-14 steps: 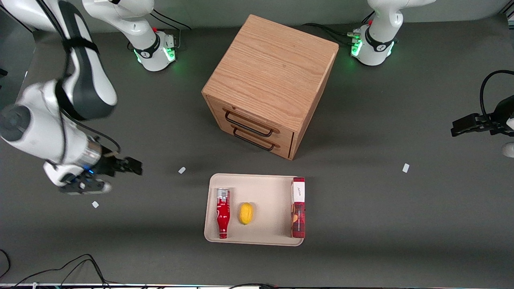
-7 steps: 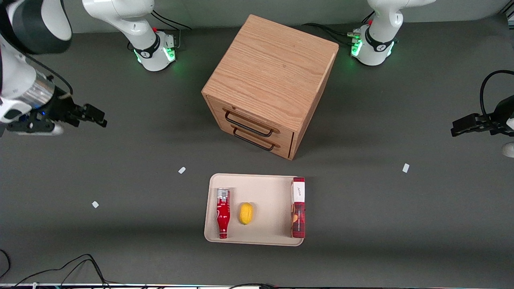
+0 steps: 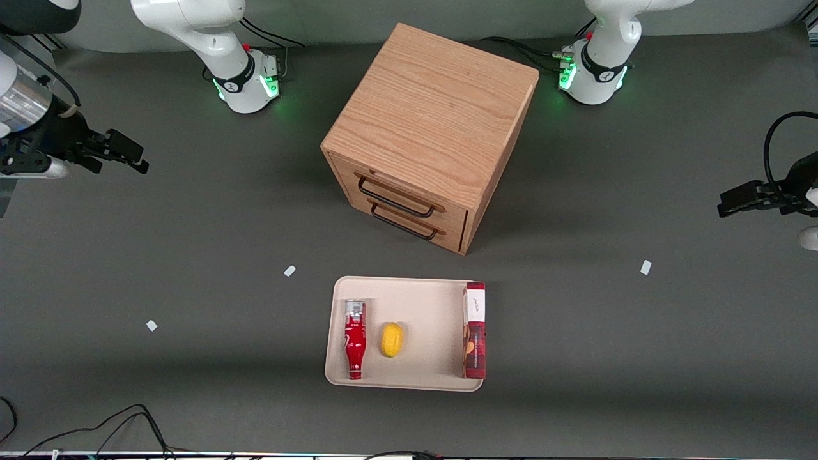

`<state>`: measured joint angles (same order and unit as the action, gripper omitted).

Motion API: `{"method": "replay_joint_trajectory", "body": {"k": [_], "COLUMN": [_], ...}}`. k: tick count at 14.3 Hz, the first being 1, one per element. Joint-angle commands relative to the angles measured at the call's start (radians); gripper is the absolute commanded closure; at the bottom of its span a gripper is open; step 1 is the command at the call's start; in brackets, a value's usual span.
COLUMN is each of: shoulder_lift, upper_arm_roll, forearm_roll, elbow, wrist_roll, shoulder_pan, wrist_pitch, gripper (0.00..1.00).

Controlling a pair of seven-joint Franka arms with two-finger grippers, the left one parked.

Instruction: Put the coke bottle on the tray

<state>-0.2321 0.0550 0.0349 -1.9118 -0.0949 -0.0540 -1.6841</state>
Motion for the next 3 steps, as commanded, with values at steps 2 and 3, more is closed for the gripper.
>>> {"method": "replay_joint_trajectory", "body": {"k": [2,3], "shoulder_lift": [0.049,0.053], "upper_arm_roll": [0.011,0.011], "forearm_roll": [-0.024,-0.024], "elbow": [0.092,0.097], "wrist_roll": [-0.04,-0.042], "shoulder_pan": [-0.018,-0.018], "wrist_pitch": [0.069,0.073], "gripper": [0.0,0.0]}}
